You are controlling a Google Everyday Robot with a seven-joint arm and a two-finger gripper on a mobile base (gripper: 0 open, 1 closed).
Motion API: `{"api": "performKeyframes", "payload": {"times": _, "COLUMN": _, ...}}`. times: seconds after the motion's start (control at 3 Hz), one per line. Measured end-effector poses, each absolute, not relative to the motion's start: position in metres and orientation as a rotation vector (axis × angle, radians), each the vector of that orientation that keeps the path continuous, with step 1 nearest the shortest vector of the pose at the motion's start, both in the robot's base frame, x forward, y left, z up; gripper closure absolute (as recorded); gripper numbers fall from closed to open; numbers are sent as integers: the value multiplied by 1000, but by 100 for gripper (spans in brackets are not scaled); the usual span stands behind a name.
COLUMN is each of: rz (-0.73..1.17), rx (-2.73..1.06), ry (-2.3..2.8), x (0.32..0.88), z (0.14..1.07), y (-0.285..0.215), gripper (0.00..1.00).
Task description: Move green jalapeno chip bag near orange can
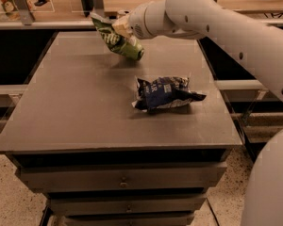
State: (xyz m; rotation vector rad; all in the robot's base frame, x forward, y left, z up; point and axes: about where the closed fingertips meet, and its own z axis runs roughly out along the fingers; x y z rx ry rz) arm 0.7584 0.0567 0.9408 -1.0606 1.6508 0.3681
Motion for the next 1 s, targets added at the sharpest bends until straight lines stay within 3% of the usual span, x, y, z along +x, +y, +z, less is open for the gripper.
{"api": "performKeyframes", "payload": {"times": 0.67, "rz": 374, "rx": -1066, "ry": 1649, "x": 757, "z": 940, "y": 62, "gripper": 12}}
{"api": "performKeyframes", "payload": {"times": 1.0, "rz": 376, "rx": -1069, "ry": 1648, "x": 757, "z": 939, "y": 64, "gripper": 0}}
